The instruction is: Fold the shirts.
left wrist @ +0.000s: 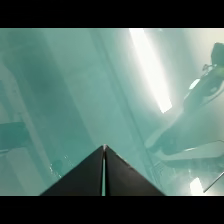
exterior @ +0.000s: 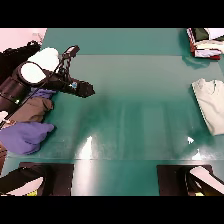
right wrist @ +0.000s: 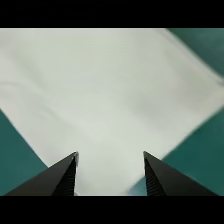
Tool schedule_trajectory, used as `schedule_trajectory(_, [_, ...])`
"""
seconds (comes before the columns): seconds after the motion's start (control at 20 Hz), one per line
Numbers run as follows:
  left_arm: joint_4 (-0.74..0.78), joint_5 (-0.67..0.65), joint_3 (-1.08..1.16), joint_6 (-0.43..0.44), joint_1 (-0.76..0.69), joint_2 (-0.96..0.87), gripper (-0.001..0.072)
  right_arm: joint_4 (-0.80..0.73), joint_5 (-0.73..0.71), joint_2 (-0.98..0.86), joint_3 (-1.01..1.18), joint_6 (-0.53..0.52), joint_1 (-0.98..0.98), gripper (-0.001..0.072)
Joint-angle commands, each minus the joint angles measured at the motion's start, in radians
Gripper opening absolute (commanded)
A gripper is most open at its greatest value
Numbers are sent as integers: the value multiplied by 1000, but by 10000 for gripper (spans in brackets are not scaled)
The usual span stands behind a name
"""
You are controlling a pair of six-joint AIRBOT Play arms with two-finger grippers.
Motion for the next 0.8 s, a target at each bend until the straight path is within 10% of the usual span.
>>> schedule_trajectory(0.0, [0,4,1,2,-1,1,24,-143,116,-14,138,17,-5,482])
schedule_trajectory(0.3, [0,42,0,2,0,1,25,287,185,47,190,23,295,480])
schedule_trajectory(0.55, [-6,39,0,1,0,1,25,281,117,110,190,22,748,451])
schedule_trajectory(0.75, [-6,39,0,1,0,1,24,281,70,128,190,22,977,15])
